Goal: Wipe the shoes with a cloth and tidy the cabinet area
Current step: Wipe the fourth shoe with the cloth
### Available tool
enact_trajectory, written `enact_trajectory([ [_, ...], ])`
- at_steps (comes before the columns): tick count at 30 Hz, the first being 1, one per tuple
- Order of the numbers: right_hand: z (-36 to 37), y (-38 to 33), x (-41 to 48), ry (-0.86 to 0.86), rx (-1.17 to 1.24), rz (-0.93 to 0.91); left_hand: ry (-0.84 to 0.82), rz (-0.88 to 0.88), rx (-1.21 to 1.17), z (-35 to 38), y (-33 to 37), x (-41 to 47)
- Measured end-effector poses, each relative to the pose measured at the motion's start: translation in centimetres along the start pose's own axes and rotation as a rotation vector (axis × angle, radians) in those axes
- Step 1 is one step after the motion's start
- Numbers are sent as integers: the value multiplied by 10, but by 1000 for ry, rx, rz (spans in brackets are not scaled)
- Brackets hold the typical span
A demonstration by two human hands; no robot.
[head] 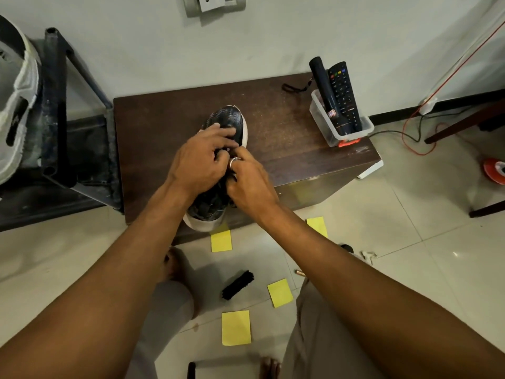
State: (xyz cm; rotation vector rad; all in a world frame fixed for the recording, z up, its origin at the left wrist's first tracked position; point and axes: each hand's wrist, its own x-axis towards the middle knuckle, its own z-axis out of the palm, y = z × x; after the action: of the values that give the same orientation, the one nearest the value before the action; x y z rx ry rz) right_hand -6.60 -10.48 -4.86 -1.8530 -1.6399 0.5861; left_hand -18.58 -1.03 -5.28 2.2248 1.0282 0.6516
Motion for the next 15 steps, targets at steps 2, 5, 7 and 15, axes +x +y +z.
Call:
enact_trajectory([
  [2, 1, 0, 2, -18, -32, -31, 24, -30, 42, 4, 0, -1],
  [5, -3, 10, -10, -98, -20, -146, 88, -75, -33, 10, 1, -1],
  [7, -12, 17, -23, -184, -22, -209, 105, -122, -95, 11, 1, 0],
  [15, -4, 20, 6, 86, -87, -181, 70, -160, -105, 10, 4, 2],
])
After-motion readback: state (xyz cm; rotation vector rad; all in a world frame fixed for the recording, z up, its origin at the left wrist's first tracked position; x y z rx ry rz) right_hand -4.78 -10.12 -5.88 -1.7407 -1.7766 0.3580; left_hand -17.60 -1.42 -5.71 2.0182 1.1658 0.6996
